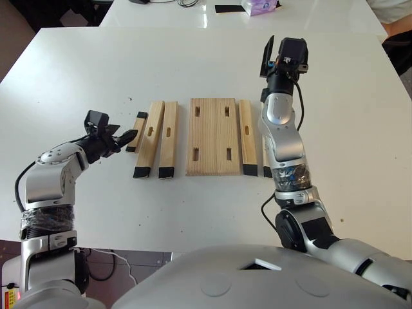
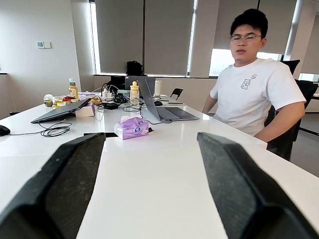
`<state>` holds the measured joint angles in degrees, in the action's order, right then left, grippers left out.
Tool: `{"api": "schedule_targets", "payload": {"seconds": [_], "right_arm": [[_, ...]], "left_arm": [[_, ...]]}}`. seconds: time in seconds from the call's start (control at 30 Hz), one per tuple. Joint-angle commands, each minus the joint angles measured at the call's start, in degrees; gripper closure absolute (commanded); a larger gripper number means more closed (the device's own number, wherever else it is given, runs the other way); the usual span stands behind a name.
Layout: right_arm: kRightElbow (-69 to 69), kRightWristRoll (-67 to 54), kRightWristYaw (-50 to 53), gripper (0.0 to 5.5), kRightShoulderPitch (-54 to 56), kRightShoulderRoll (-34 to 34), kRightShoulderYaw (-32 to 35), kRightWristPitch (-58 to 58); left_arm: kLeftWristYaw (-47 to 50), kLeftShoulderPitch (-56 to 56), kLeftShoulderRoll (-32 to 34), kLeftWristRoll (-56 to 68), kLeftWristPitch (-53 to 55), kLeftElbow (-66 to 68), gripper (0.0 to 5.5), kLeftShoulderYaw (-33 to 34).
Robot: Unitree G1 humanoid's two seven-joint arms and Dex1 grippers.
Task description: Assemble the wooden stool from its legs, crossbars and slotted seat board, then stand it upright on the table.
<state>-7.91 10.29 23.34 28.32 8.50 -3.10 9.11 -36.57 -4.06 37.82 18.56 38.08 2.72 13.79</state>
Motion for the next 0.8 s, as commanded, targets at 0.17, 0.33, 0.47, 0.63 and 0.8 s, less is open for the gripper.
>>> {"api": "schedule_targets", "payload": {"seconds": [0.17, 0.33, 0.47, 0.63, 0.8], "right_arm": [[0.45, 0.28, -0.06, 2.09, -0.26, 0.91, 0.03, 1.03], [0.69, 0.27, 0.24, 2.09, -0.55, 1.18, 0.06, 1.0], [0.75, 0.21, 0.26, 2.09, -0.53, 1.31, 0.0, 1.12], [0.91, 0.19, 0.19, 2.09, -0.77, 1.47, -0.21, 1.08], [1.88, 0.28, 0.54, 2.09, -1.31, 1.64, -0.19, 1.51]], "left_arm": [[1.0, 0.45, -1.21, 0.13, 0.76, -1.24, 2.27, -1.07], [1.41, 1.69, -1.77, -0.95, 0.51, -2.26, 2.27, -3.23], [1.98, 2.59, -2.25, -1.58, 0.43, -3.51, 2.27, -4.85], [4.1, 4.22, -2.9, -1.8, 1.26, -3.99, 2.27, -4.83], [6.52, 6.09, -3.24, -1.42, 1.96, -5.12, 2.27, -3.27]]}}
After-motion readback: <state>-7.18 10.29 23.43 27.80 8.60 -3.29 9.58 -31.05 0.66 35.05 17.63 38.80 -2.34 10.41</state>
